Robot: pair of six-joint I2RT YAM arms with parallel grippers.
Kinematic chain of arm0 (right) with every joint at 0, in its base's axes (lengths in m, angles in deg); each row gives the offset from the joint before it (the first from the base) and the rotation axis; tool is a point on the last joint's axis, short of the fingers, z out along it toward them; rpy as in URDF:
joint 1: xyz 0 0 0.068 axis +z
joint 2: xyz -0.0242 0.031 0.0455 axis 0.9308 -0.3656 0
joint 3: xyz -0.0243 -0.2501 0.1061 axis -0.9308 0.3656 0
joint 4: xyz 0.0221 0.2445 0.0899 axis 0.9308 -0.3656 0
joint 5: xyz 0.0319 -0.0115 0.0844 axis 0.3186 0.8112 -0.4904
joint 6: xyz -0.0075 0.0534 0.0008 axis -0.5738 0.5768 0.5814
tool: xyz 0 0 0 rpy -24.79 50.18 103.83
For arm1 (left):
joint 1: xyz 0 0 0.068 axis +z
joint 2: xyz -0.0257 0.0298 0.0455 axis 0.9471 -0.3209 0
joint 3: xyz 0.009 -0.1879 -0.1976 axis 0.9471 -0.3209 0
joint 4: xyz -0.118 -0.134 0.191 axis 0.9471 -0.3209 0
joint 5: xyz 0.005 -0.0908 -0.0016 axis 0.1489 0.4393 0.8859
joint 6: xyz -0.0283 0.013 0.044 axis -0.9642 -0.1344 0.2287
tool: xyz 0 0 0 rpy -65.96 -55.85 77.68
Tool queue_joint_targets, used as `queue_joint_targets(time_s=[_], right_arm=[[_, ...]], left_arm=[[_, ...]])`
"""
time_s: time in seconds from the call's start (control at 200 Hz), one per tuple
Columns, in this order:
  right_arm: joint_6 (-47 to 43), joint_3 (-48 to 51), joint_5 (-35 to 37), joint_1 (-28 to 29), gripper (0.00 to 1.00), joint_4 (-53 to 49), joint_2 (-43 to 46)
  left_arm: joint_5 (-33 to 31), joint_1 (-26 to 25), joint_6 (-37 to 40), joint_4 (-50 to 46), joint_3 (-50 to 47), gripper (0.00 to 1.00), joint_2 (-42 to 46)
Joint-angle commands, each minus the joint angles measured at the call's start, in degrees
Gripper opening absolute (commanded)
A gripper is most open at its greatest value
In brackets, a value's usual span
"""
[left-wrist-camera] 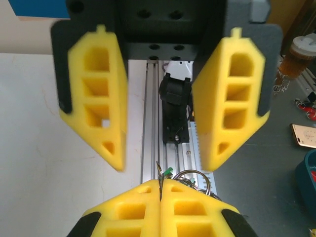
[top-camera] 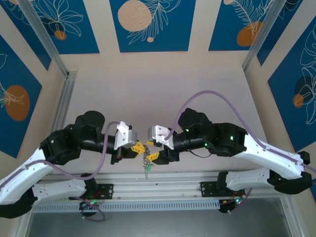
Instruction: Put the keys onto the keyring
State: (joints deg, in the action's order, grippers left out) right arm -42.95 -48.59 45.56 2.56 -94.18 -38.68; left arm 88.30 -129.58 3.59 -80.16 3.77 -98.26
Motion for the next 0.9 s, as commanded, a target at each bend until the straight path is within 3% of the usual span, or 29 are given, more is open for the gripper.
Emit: queue_joint_targets(time_s=[0.0, 0.365, 0.895], right_arm=[[1.67, 1.79, -1.35, -0.56, 0.52, 2.72, 2.55], [5.14, 5.22, -10.77, -4.36, 0.43, 7.48, 6.59], [5.67, 4.05, -11.62, -5.29, 0.23, 7.53, 2.10]], left_arm=[[1.36, -0.28, -0.75, 3.74, -0.38, 0.00, 1.70], [4.28, -0.27, -2.52, 8.40, -2.10, 0.00, 2.87], [4.75, -0.31, -2.71, 8.79, -2.12, 0.00, 3.21]])
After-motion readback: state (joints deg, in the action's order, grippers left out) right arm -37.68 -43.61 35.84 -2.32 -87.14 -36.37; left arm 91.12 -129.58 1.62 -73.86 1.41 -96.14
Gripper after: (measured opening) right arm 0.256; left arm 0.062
